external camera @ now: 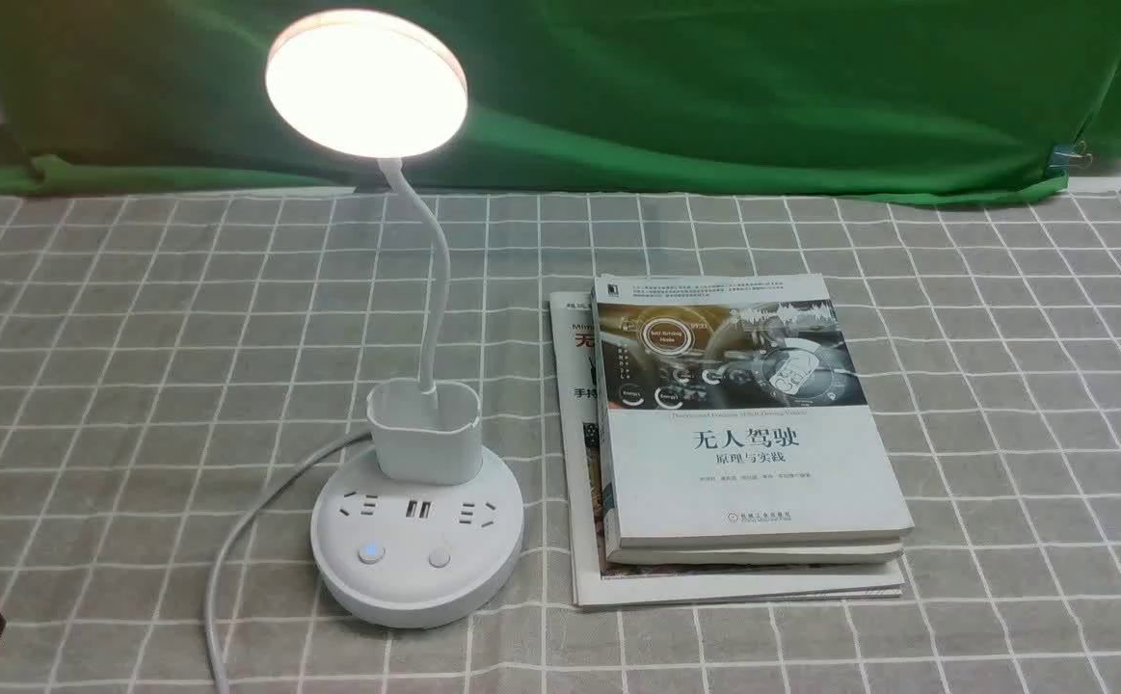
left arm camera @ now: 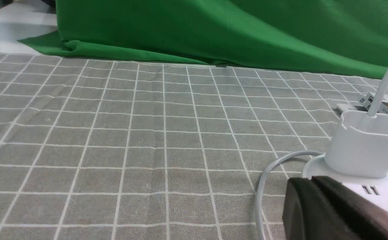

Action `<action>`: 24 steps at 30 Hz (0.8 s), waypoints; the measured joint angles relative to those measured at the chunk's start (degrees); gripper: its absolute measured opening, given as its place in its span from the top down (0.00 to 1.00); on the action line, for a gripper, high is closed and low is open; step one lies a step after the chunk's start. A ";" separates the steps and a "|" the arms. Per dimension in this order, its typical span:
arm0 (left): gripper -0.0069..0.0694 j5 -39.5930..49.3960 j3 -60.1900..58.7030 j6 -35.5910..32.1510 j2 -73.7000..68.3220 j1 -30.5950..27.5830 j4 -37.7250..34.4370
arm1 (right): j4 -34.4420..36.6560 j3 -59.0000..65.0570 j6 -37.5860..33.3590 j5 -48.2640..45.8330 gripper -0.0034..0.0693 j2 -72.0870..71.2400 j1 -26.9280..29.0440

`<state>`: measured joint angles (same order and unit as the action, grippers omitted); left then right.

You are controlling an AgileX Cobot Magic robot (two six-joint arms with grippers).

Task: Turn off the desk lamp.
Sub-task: Use the left arm to press the button switch on the lamp holder

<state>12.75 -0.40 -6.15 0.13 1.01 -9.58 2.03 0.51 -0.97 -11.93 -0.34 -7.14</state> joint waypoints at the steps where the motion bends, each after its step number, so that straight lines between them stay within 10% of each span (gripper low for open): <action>1: 0.91 0.00 0.00 0.00 0.00 0.00 0.00 | 0.00 0.00 0.00 0.00 0.90 0.00 0.00; 14: 0.91 -14.46 0.00 4.05 0.00 0.00 -27.70 | 0.00 0.00 0.00 0.00 0.90 0.00 0.00; 24: 0.91 -6.81 6.83 4.27 -6.86 0.00 -28.00 | 0.00 0.00 0.00 0.00 0.90 0.00 0.00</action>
<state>5.93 6.43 -1.88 -6.72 1.01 -37.58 2.03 0.51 -0.97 -11.93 -0.34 -7.14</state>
